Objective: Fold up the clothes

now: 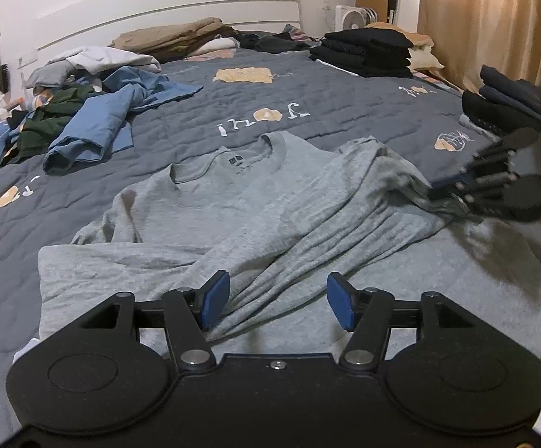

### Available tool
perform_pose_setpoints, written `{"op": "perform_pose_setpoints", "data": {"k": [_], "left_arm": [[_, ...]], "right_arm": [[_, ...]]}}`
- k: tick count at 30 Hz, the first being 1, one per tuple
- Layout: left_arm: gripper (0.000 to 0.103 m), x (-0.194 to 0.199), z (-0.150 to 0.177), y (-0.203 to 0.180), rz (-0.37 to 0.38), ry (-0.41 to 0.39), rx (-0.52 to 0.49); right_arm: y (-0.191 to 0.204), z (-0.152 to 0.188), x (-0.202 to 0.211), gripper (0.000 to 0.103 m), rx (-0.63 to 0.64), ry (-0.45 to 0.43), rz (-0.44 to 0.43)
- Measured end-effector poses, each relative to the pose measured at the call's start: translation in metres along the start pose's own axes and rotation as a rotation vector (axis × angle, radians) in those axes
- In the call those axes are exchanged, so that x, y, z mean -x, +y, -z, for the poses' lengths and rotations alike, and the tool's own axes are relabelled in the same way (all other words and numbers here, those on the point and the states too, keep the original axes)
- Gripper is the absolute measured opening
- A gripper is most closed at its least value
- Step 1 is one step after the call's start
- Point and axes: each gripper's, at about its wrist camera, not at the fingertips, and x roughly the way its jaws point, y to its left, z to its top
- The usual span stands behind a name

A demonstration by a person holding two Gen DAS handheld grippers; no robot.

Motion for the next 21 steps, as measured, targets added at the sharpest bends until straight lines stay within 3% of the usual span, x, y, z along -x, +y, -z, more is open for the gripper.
{"op": "perform_pose_setpoints", "data": {"k": [4,10,16,19,21], "left_arm": [[0.057,0.001,-0.003,0.004,-0.011,-0.008,0.017],[0.057,0.004,-0.008,0.015,-0.032,-0.024,0.047],[0.060,0.017,-0.011,0.047,-0.102,-0.052,0.126],[0.060,0.024,-0.010,0.069,-0.143,-0.057,0.209],[0.060,0.026,-0.009,0.079,-0.166,-0.049,0.251]], "right_arm": [[-0.009,0.008,0.012,0.001,0.039,0.065,-0.031],[-0.034,0.020,0.025,0.001,0.005,0.068,0.005],[-0.025,0.028,0.019,0.001,0.064,0.118,-0.033],[-0.030,0.026,0.022,0.005,0.003,0.141,-0.032],[-0.040,0.020,0.029,0.005,-0.092,0.111,-0.059]]}}
